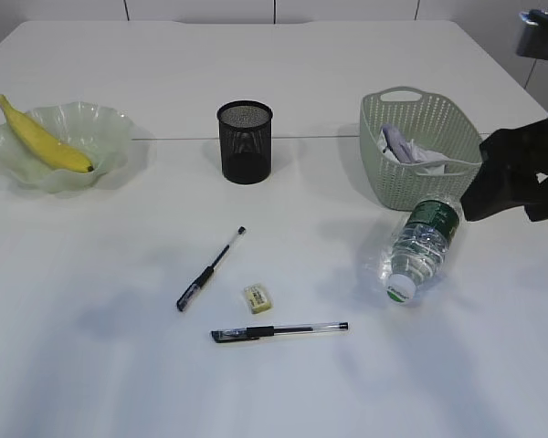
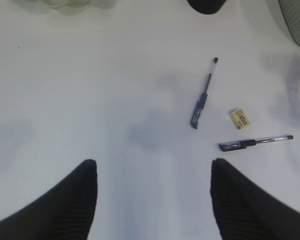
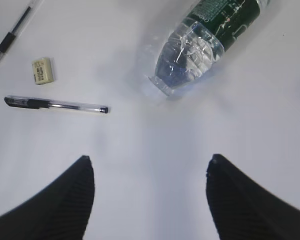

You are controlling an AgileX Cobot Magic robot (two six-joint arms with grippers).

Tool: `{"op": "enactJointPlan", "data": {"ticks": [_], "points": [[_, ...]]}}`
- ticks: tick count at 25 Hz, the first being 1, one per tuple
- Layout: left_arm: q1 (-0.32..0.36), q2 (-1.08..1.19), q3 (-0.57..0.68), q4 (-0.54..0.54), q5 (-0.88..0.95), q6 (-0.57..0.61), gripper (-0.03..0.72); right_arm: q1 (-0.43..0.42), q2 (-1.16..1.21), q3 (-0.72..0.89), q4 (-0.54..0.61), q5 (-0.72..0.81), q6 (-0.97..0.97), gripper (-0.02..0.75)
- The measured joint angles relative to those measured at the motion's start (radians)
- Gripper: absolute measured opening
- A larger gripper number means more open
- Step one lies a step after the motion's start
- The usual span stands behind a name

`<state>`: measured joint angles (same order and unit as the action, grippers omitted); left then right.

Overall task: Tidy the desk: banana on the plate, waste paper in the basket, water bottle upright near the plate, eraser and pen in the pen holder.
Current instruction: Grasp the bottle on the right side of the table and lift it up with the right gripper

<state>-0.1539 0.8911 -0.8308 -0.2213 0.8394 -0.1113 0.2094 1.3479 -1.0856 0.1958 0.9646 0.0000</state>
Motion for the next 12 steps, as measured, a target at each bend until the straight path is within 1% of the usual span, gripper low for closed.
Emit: {"op": "enactJointPlan", "data": {"ticks": [5, 9, 12], "points": [[0.0, 0.0, 0.0, 0.0, 0.002, 0.0, 0.506, 0.0, -0.004, 0.002, 0.011, -0.015, 0.051, 0.518], [0.0, 0.0, 0.0, -0.004, 0.003, 0.0, 0.506, 0.005, -0.004, 0.002, 0.012, -0.058, 0.12, 0.518], [0.0, 0.0, 0.0, -0.01, 0.005, 0.0, 0.506, 0.039, 0.013, 0.002, -0.01, -0.099, 0.188, 0.5]]}}
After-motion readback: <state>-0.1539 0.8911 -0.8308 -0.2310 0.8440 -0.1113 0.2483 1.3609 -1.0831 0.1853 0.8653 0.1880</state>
